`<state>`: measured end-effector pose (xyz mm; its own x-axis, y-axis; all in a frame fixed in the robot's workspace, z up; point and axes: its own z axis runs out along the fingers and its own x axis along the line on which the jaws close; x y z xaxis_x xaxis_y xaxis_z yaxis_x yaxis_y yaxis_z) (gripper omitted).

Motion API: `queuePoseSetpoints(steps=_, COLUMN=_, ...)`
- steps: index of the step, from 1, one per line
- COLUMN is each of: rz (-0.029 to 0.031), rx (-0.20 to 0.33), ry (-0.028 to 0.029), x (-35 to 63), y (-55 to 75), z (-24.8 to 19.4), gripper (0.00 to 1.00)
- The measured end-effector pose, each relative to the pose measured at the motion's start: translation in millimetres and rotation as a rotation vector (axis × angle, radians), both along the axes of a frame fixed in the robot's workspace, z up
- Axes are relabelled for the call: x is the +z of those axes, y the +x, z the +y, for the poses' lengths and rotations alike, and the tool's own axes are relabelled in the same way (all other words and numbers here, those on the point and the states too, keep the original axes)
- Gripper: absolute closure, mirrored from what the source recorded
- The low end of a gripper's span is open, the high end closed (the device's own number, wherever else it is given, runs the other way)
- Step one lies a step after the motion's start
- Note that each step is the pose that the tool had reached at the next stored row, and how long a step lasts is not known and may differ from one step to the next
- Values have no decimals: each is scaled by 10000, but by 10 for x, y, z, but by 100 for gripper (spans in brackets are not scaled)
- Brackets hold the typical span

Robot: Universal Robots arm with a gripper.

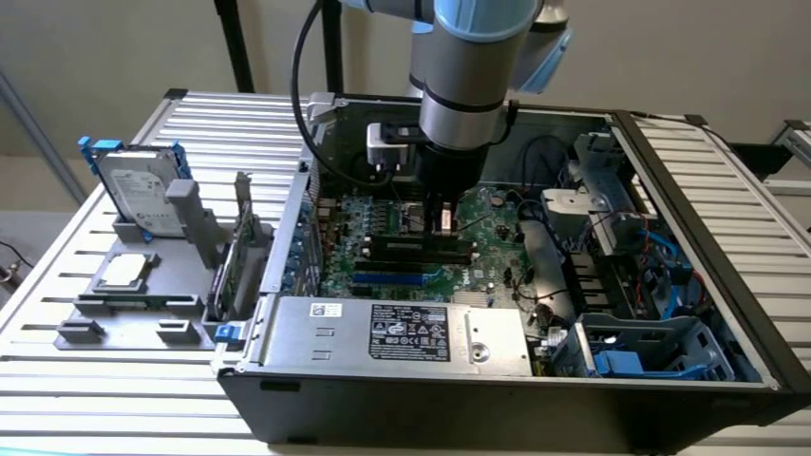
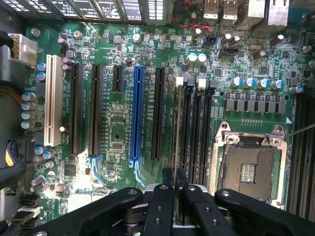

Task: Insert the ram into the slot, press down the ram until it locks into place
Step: 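Insert the ram into the slot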

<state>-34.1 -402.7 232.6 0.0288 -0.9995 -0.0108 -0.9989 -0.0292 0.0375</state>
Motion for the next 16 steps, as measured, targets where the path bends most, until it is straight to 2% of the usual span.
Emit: queuePoseSetpoints(steps=16, rz=1, rx=0, ry=-3, x=-32, y=0, z=9, gripper=87)
